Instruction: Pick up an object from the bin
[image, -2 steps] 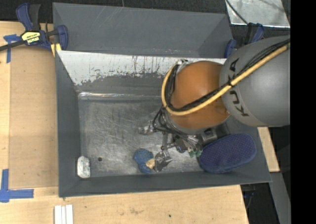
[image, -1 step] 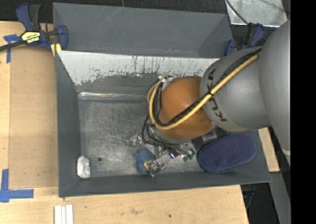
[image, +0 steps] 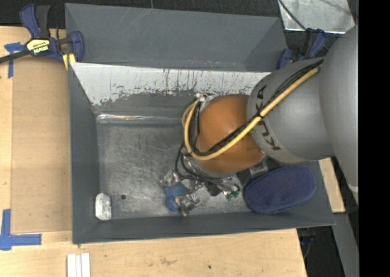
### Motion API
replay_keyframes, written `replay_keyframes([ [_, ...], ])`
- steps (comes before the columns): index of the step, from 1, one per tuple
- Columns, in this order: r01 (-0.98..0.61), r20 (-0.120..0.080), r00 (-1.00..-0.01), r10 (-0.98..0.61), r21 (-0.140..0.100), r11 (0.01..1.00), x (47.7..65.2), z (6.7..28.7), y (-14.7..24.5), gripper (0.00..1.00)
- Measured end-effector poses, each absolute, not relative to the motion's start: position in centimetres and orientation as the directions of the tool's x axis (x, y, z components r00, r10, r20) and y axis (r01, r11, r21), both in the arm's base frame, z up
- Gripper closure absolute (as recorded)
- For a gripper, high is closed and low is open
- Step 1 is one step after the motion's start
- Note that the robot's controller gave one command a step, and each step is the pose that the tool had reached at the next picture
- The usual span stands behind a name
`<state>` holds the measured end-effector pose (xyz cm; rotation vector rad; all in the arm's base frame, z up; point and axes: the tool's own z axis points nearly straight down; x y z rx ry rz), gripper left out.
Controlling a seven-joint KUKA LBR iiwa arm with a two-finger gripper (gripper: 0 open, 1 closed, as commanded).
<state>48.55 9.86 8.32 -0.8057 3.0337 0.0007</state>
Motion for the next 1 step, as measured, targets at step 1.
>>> replay_keyframes([
  [1,-0.748,-0.008,-0.664,-0.748,-0.007,0.664,50.88,24.52,6.8,1.0],
])
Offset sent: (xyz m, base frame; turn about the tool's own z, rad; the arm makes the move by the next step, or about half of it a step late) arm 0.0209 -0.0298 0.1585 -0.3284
